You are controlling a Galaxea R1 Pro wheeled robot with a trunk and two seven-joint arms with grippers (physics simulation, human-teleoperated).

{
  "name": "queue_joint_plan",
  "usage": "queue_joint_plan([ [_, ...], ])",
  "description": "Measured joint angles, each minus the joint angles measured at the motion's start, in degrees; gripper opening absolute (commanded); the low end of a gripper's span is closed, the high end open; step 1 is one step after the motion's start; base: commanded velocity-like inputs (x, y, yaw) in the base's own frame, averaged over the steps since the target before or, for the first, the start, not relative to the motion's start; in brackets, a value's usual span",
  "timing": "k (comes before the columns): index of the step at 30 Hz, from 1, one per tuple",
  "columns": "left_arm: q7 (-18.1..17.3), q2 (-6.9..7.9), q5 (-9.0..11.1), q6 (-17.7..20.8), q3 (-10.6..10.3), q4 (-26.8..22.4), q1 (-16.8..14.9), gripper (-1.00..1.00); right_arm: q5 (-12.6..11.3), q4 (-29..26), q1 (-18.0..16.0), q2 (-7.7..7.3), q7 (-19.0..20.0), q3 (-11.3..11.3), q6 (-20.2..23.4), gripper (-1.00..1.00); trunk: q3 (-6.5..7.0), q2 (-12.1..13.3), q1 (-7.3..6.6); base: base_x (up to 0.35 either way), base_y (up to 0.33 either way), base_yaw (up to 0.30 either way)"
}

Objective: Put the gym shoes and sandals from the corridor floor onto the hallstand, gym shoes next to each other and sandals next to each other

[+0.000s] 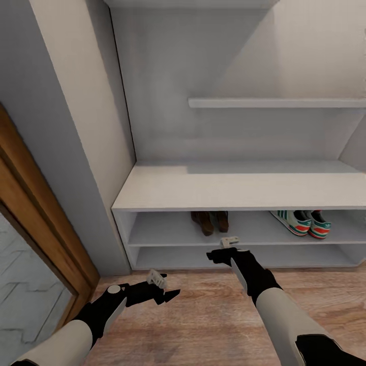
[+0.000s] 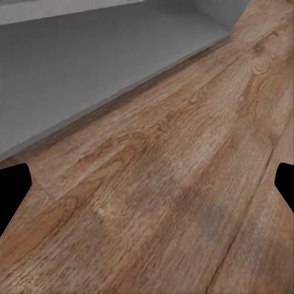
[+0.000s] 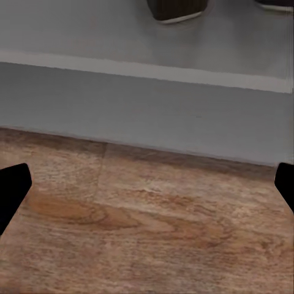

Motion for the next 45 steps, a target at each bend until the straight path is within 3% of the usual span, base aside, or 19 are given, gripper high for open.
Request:
queue_joint_plan([
  [6,0.09,0.00,0.06,0.03,0.00,0.26,0.00,1.00,-0.28,12.15,0.16,-0.07,0.00,-0.15,-8.12,1.00,1.33,0.08,-0.15,0.000,0.000,0.000],
  [9,0.10,0.00,0.06,0.07,0.00,0.70,0.00,1.00,-0.27,23.08,0.20,-0.08,0.02,-0.14,-16.42,1.00,1.99,0.12,-0.23,0.000,0.000,0.000],
  [14,0.17,-0.28,-0.01,0.03,-0.01,2.10,0.00,1.00,-0.09,30.83,1.41,-0.11,-0.12,-0.04,-18.37,1.00,3.09,0.19,-0.35,0.000,0.000,0.000],
  [18,0.31,-0.65,-0.03,0.01,0.00,2.37,0.00,1.00,-0.19,31.90,4.73,-0.11,-0.09,-0.12,-18.91,1.00,3.99,0.24,-0.46,0.000,0.000,0.000],
  [21,1.11,-0.76,-0.04,0.03,0.00,2.79,0.00,1.00,-0.23,32.18,6.87,-1.76,-0.07,-0.13,-20.80,1.00,4.65,0.28,-0.54,0.000,0.000,0.000],
  [22,1.30,-0.77,-0.03,0.05,0.01,3.04,0.00,1.00,-0.25,32.22,8.08,-3.34,-0.06,-0.11,-21.06,1.00,4.87,0.30,-0.56,0.000,0.000,0.000],
  [23,1.36,-0.77,0.01,0.04,0.00,3.22,0.00,1.00,-0.28,32.22,8.48,-3.96,-0.05,-0.13,-21.13,1.00,5.09,0.31,-0.59,0.000,0.000,0.000],
  [26,1.44,-0.78,0.04,0.02,0.00,4.18,0.00,1.00,-0.27,32.23,8.99,-4.60,-0.03,-0.11,-21.21,1.00,5.76,0.35,-0.67,0.000,0.000,0.000],
  [45,5.13,-0.85,0.25,0.01,0.01,5.17,0.01,1.00,0.13,32.23,9.23,-4.90,-0.09,-0.06,-21.25,1.00,10.09,0.60,-1.16,0.000,0.000,0.000],
])
